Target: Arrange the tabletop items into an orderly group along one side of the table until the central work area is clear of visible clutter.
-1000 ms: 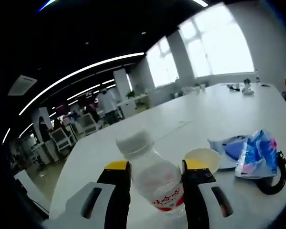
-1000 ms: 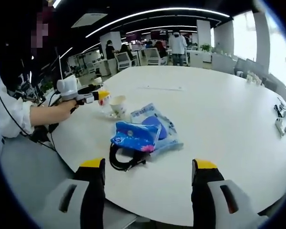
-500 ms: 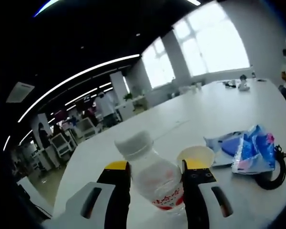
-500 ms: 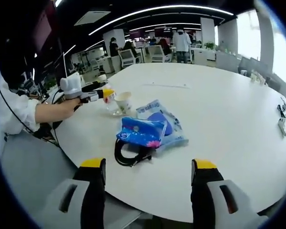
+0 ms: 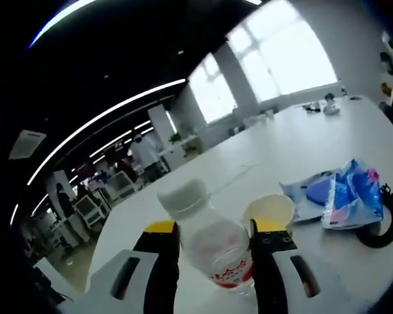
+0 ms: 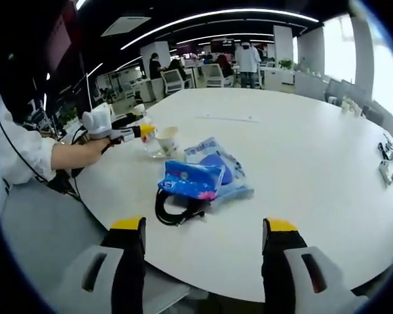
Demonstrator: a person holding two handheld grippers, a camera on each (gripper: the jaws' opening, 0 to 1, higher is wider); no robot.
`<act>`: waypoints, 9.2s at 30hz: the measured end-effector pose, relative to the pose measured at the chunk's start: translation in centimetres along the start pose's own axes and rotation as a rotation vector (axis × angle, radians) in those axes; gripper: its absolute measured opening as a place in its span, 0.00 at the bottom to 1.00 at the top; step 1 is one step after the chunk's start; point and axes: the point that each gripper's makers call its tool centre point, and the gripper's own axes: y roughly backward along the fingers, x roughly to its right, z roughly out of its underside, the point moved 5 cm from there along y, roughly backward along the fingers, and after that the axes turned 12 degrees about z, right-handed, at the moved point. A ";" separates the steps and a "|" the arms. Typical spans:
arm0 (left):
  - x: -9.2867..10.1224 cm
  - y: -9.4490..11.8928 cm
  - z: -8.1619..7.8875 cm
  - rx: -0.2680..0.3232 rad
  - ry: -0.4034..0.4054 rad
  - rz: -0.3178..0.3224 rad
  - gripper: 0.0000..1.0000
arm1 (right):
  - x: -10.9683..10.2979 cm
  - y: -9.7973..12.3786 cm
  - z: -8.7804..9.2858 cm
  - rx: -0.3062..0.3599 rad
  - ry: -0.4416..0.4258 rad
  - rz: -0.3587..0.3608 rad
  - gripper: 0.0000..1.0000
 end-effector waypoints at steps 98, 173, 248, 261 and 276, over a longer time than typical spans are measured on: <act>5.2 10.5 -0.7 -0.058 0.504 0.024 0.77 | -0.5 0.1 -2.6 0.115 0.011 -0.054 0.67; 15.9 0.9 -1.2 -0.291 0.697 0.060 0.62 | 1.3 -14.8 -2.0 -0.047 -0.010 -0.320 0.38; 22.4 -9.2 -9.4 -0.328 0.675 0.279 0.00 | 13.9 -12.3 -2.6 0.027 -0.126 -0.137 0.00; 23.5 -12.1 -11.1 -0.321 0.658 0.321 0.00 | 17.4 -12.3 -2.7 0.033 -0.152 -0.094 0.00; 24.9 -15.1 -12.4 -0.327 0.576 0.372 0.00 | 20.5 -13.2 -3.0 0.024 -0.146 -0.067 0.00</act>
